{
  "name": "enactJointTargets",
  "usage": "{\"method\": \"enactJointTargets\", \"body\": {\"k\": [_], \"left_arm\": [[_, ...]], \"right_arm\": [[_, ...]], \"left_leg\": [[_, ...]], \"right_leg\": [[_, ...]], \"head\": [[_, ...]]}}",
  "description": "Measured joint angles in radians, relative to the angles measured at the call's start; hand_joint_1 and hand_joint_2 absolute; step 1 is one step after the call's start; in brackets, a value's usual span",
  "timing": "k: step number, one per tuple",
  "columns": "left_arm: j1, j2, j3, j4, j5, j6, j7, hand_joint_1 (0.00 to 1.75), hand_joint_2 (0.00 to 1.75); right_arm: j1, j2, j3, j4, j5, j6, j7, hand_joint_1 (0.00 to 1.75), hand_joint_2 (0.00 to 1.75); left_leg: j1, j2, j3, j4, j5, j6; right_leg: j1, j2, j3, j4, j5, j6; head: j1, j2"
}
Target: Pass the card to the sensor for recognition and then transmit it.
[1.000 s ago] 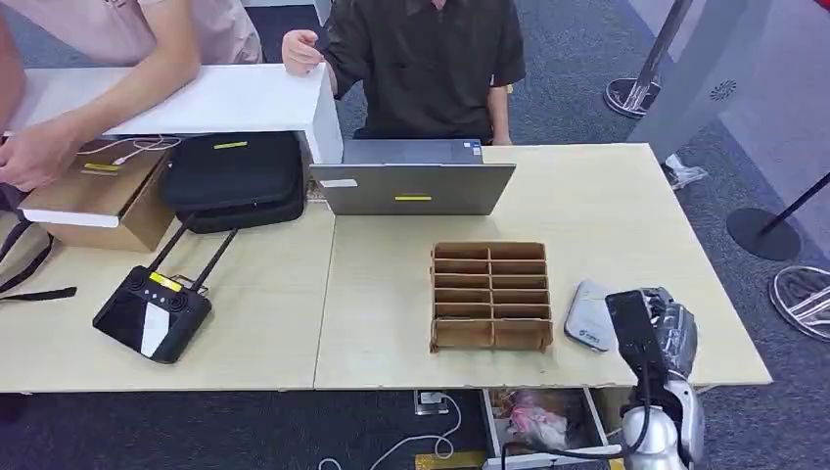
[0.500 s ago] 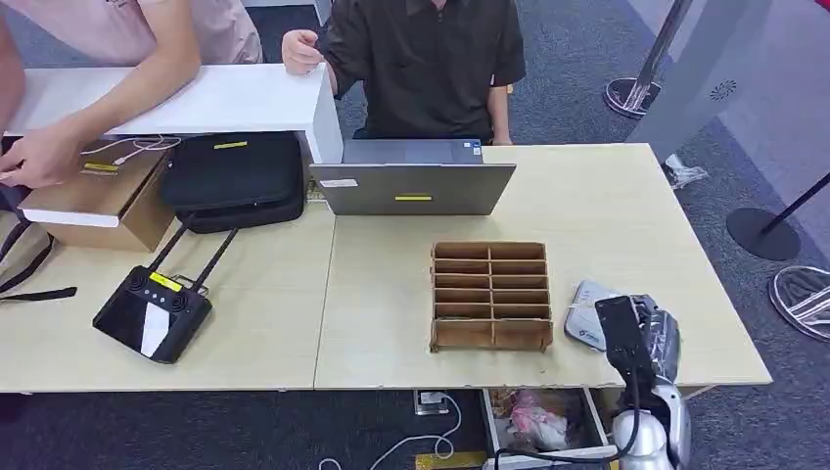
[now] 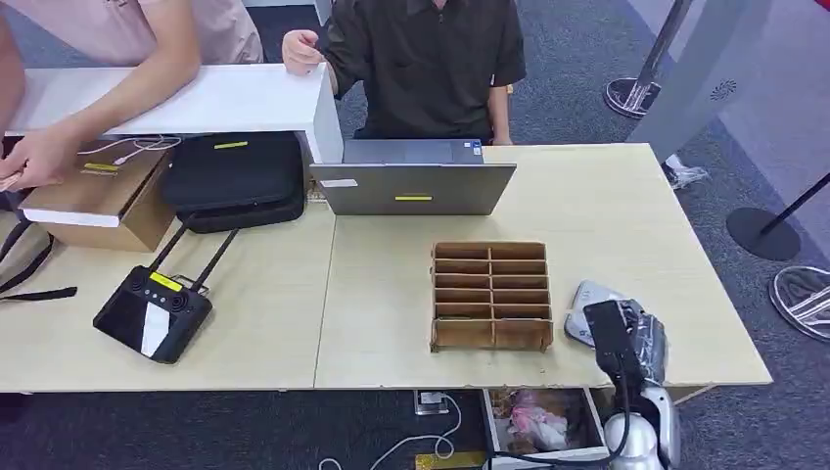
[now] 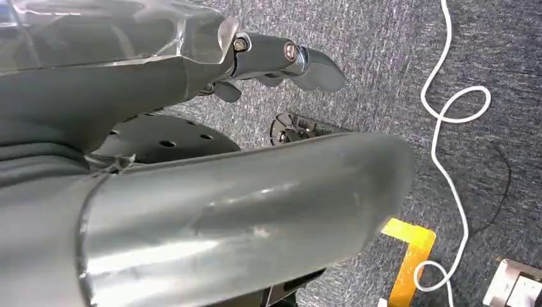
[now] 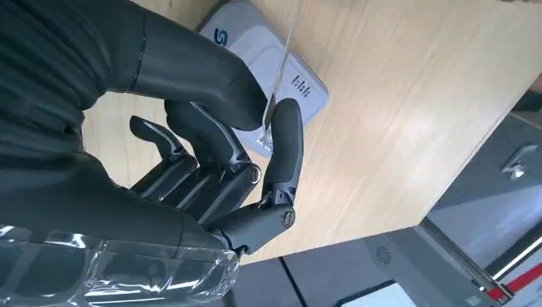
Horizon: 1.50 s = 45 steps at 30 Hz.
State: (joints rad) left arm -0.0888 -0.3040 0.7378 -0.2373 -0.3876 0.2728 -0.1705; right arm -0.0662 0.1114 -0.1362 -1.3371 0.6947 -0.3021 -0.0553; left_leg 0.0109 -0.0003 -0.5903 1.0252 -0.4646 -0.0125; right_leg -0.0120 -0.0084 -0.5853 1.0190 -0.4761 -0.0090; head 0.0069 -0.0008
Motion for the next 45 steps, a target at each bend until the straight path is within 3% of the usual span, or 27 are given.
{"method": "enactJointTargets", "body": {"k": [31, 45], "left_arm": [[0.006, 0.0, 0.0, 0.0, 0.047, 0.006, 0.0, 0.0, 0.0], [0.011, 0.002, 0.0, 0.0, 0.055, 0.003, -0.003, 0.0, 0.0]], "right_arm": [[0.0, 0.01, 0.042, 0.064, -0.01, -0.015, -0.038, 1.75, 1.75], [-0.005, 0.006, 0.042, 0.062, -0.039, -0.057, -0.064, 1.75, 1.75]], "left_leg": [[0.0, 0.0, 0.0, 0.0, 0.0, 0.0], [0.0, 0.0, 0.0, 0.0, 0.0, 0.0]], "right_leg": [[0.0, 0.0, 0.0, 0.0, 0.0, 0.0], [0.0, 0.0, 0.0, 0.0, 0.0, 0.0]], "head": [[0.0, 0.0], [0.0, 0.0]]}}
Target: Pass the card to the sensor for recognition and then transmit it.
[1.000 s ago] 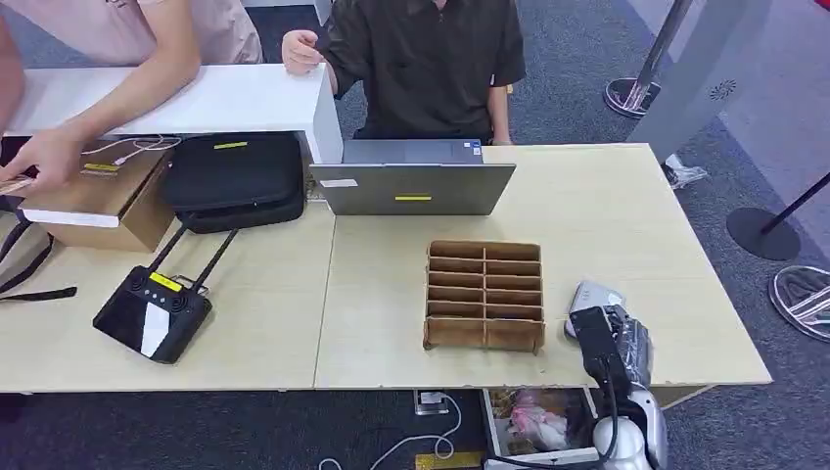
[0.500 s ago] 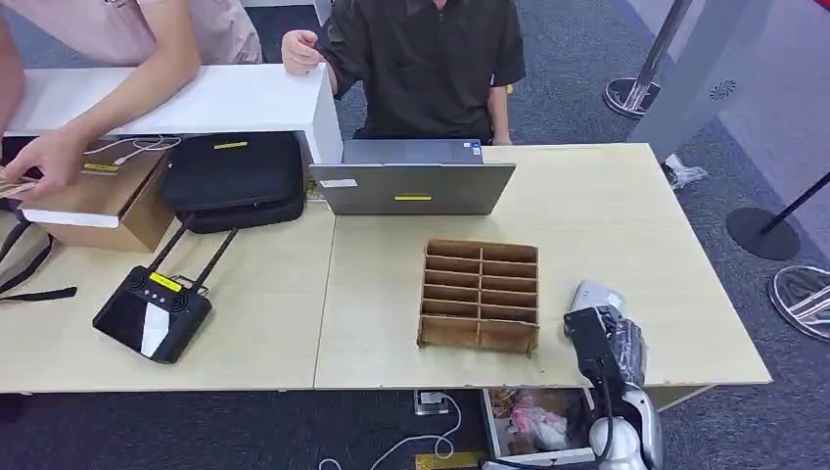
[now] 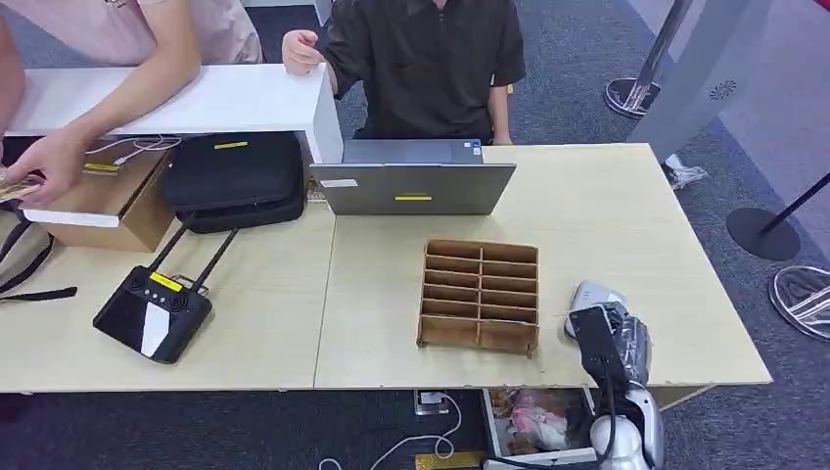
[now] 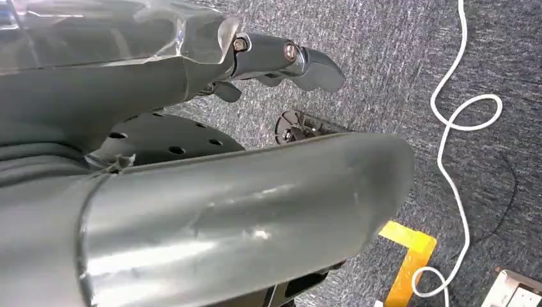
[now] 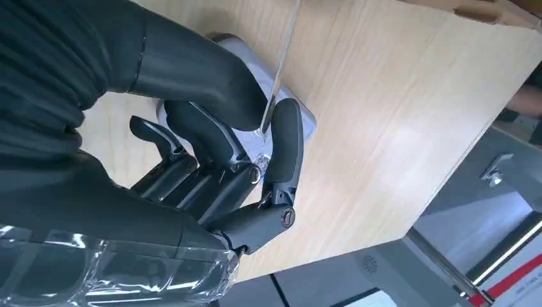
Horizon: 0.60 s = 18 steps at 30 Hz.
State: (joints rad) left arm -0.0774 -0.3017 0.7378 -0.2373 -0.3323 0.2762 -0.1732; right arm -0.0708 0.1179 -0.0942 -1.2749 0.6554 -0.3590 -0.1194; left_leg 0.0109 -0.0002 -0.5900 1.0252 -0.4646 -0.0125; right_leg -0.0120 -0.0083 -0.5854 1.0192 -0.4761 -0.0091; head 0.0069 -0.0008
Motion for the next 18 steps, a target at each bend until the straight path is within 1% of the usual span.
{"method": "enactJointTargets", "body": {"k": [5, 8, 12, 16, 18], "left_arm": [[0.0, 0.0, 0.0, 0.0, 0.002, 0.0, 0.0, 0.0, 0.0], [0.0, 0.0, -0.001, 0.0, 0.007, 0.0, -0.001, 0.0, 0.0], [0.0, -0.001, -0.001, 0.0, 0.016, 0.005, -0.008, 0.0, 0.0], [0.0, -0.001, -0.001, 0.0, 0.028, 0.005, -0.01, 0.0, 0.0], [0.0, -0.001, -0.001, 0.0, 0.036, 0.006, -0.013, 0.0, 0.0]], "right_arm": [[-0.013, -0.005, -0.001, 0.002, -0.027, 0.008, 0.003, 1.75, 1.75], [-0.054, -0.031, -0.014, 0.015, -0.118, 0.104, 0.009, 1.75, 1.75], [-0.128, -0.08, -0.04, 0.06, -0.22, 0.203, -0.004, 1.75, 1.75], [-0.176, -0.11, -0.059, 0.118, -0.314, 0.277, -0.023, 1.75, 1.75], [-0.199, -0.12, -0.06, 0.153, -0.338, 0.296, -0.028, 1.75, 1.75]], "left_leg": [[0.0, 0.0, 0.0, 0.0, 0.0, 0.0], [0.0, 0.001, 0.0, 0.0, 0.0, 0.0], [0.0, 0.0, 0.0, 0.0, 0.0, 0.0], [0.0, 0.001, 0.0, 0.0, 0.0, 0.0], [0.0, 0.001, 0.0, 0.0, 0.0, 0.0]], "right_leg": [[0.0, 0.0, 0.0, 0.0, 0.0, 0.0], [0.0, 0.001, 0.0, 0.0, 0.0, 0.0], [0.0, 0.0, 0.0, 0.0, 0.001, -0.001], [0.0, 0.001, 0.0, 0.0, 0.001, -0.001], [0.0, 0.001, 0.0, 0.0, 0.001, -0.001]], "head": [[0.0, 0.0], [0.0, 0.0], [0.0, 0.0], [0.0, 0.0], [0.0, 0.0]]}}
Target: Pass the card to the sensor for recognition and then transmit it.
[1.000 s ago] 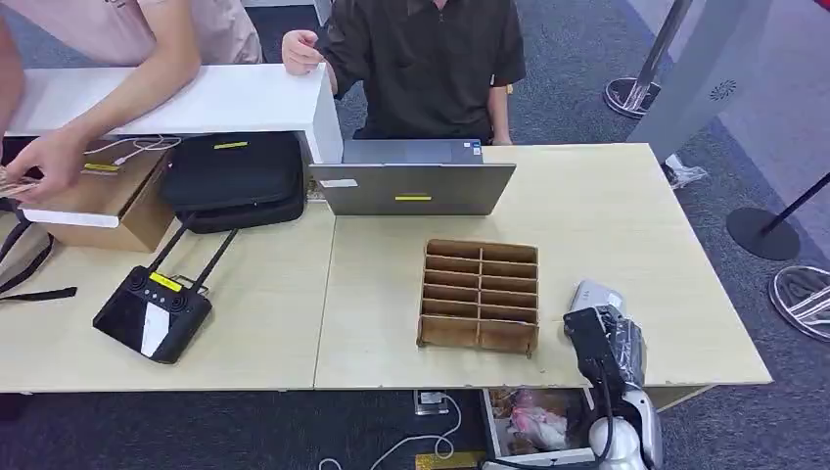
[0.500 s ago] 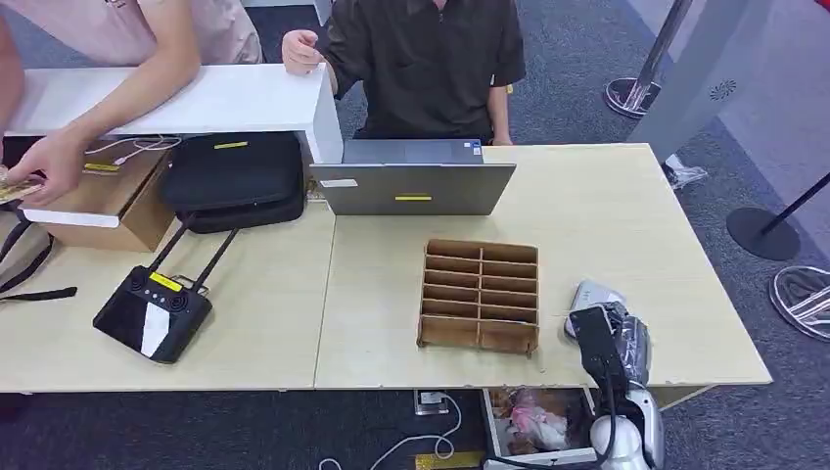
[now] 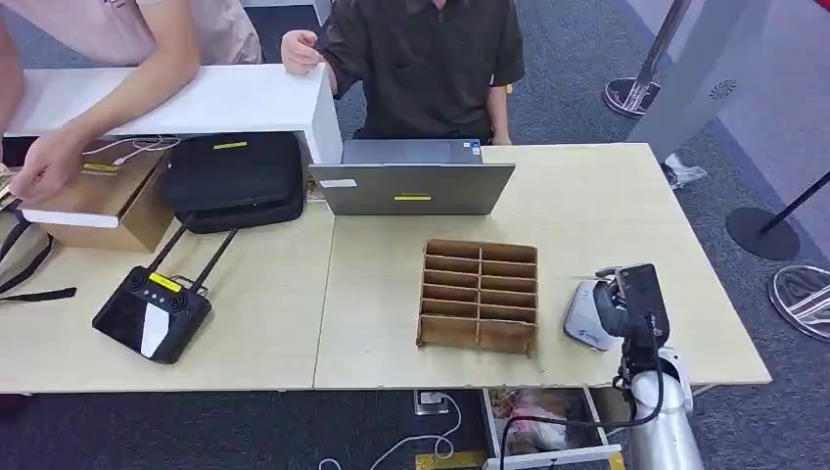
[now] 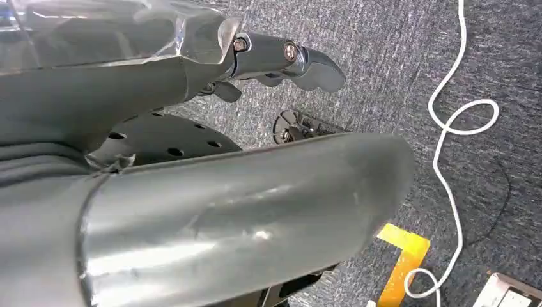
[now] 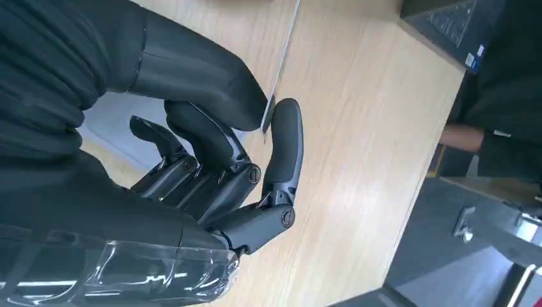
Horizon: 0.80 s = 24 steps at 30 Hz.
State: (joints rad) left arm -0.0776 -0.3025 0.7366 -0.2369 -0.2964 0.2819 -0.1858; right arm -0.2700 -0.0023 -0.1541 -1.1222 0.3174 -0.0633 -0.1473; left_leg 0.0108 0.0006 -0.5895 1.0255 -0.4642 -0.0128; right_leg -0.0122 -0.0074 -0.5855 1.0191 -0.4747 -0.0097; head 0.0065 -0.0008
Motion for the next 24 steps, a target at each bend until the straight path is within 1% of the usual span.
{"method": "enactJointTargets", "body": {"k": [2, 5, 10, 15, 24], "left_arm": [[0.0, 0.0, 0.0, 0.0, 0.009, 0.003, -0.004, 0.0, 0.0], [0.0, -0.002, 0.0, 0.0, 0.019, 0.008, -0.006, 0.0, 0.0], [0.0, -0.002, 0.0, 0.0, 0.031, 0.013, -0.012, 0.0, 0.0], [0.0, -0.002, 0.0, 0.0, 0.043, 0.014, -0.012, 0.0, 0.0], [0.001, -0.002, 0.0, 0.0, 0.058, 0.024, -0.018, 0.0, 0.0]], "right_arm": [[-0.019, -0.006, 0.0, 0.035, -0.011, -0.005, -0.007, 1.75, 1.75], [-0.045, -0.009, 0.003, 0.072, 0.007, -0.04, -0.015, 1.75, 1.75], [-0.069, -0.017, 0.015, 0.12, 0.017, -0.038, -0.033, 1.75, 1.75], [-0.069, -0.034, 0.029, 0.139, 0.048, -0.077, -0.038, 1.75, 1.75], [-0.046, -0.054, 0.032, 0.14, 0.062, -0.074, -0.037, 1.75, 1.75]], "left_leg": [[0.0, 0.0, 0.0, 0.0, 0.0, 0.0], [0.0, -0.001, 0.0, 0.0, 0.0, 0.0], [0.0, -0.001, 0.0, 0.0, 0.0, 0.0], [0.0, -0.001, 0.0, 0.0, 0.0, 0.0], [0.0, -0.001, 0.0, 0.0, 0.0, 0.0]], "right_leg": [[0.0, 0.0, 0.0, 0.0, 0.0, 0.0], [0.0, -0.001, 0.0, 0.001, 0.0, -0.001], [0.0, -0.001, 0.0, 0.001, 0.0, -0.001], [0.0, -0.001, 0.0, 0.001, 0.0, 0.0], [0.0, -0.001, 0.0, 0.0, 0.0, -0.001]], "head": [[0.0, 0.0], [0.0, 0.0], [0.0, 0.0], [0.0, 0.0], [0.0, 0.0]]}}
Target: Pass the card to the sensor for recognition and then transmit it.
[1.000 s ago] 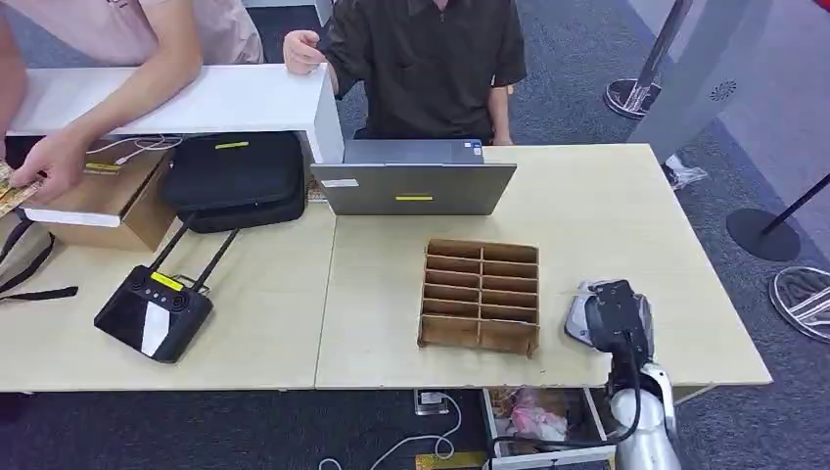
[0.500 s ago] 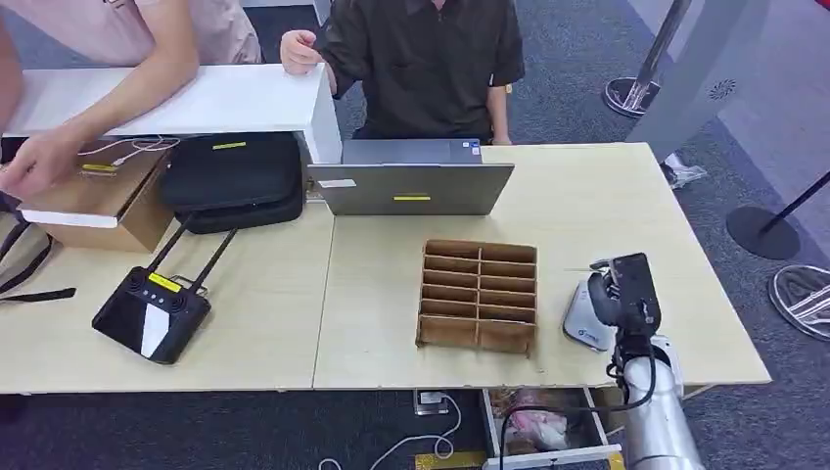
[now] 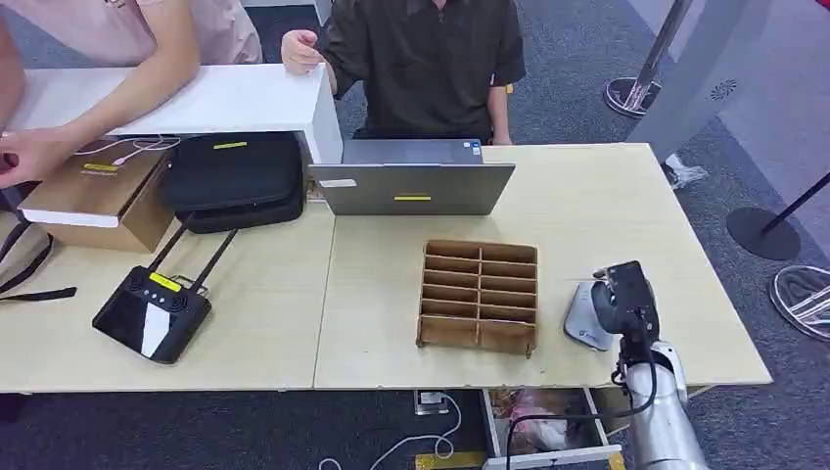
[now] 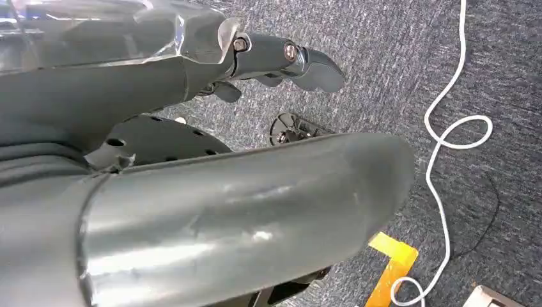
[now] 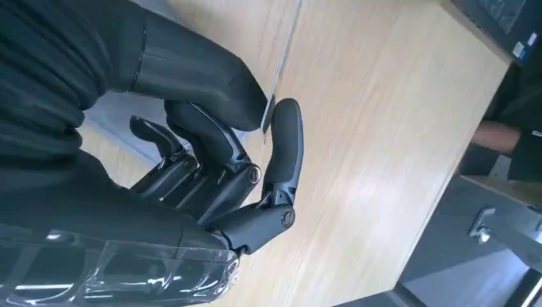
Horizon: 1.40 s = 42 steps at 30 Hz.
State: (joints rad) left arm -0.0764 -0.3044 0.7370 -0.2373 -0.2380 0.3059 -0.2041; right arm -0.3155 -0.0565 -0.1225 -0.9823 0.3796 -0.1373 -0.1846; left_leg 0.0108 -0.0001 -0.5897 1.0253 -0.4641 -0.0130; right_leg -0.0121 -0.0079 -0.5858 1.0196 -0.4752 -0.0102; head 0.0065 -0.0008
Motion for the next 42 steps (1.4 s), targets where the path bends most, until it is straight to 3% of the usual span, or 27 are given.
{"method": "enactJointTargets", "body": {"k": [21, 26, 42], "left_arm": [[0.001, 0.0, 0.0, 0.0, 0.034, 0.006, -0.015, 0.0, 0.0], [0.001, 0.0, 0.0, 0.0, 0.041, 0.009, -0.021, 0.0, 0.0], [0.002, 0.0, 0.0, 0.0, 0.06, 0.005, -0.029, 0.0, 0.0]], "right_arm": [[0.087, -0.031, -0.027, -0.057, 0.031, -0.015, -0.033, 1.75, 1.75], [0.142, -0.032, -0.031, -0.132, 0.043, 0.0, -0.045, 1.75, 1.75], [0.18, -0.032, -0.027, -0.211, 0.064, 0.015, -0.047, 1.75, 1.75]], "left_leg": [[0.0, 0.0, 0.0, 0.0, 0.0, 0.0], [0.0, 0.0, 0.0, 0.0, 0.0, 0.0], [0.0, 0.0, 0.0, 0.0, 0.0, 0.0]], "right_leg": [[0.0, 0.0, 0.0, 0.0, 0.0, 0.0], [0.0, 0.0, 0.0, 0.0, 0.0, 0.0], [0.0, 0.0, 0.0, 0.0, 0.0, 0.0]], "head": [[0.0, 0.0], [0.0, 0.0], [0.0, 0.0]]}}
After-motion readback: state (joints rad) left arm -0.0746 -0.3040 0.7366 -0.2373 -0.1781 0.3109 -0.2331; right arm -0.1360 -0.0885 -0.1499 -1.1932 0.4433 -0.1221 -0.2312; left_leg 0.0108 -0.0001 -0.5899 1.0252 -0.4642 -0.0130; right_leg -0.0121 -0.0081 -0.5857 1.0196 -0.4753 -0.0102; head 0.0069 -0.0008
